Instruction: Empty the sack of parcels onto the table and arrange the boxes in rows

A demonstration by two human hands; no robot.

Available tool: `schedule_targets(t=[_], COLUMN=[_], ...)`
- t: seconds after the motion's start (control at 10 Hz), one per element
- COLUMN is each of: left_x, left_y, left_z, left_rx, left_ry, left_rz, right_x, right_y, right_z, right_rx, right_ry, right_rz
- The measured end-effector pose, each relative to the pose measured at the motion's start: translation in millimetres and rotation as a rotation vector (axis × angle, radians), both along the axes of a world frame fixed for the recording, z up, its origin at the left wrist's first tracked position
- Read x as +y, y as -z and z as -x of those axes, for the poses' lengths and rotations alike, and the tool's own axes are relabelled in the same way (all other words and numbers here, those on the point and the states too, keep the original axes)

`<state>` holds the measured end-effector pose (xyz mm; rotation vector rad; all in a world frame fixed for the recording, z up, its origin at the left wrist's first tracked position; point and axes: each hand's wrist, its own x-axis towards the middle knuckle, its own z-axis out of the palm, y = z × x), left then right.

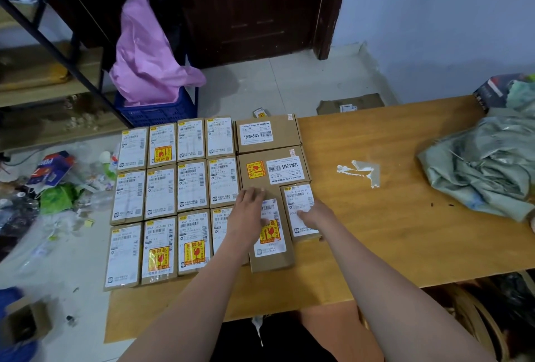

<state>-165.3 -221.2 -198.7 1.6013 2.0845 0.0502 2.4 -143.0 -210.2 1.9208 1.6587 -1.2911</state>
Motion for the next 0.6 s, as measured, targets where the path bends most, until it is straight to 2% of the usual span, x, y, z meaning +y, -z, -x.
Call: schedule_targets(t=[0.3, 0.6], left_x=[-2.4, -2.9], left_y=[-3.1, -36.2], left_z=[5.9, 32.2], left_rx=[0.011, 0.023], left_ry=[0.026, -0.031], left_rz=[0.004, 0.070], right_x=[2.3, 6.0], right_y=[0.4, -34.4], right_z=[10.8, 24.7], right_rx=[-0.053, -0.040], right_ry=[0.183, 0.159], right_rz=[0.059, -0.129])
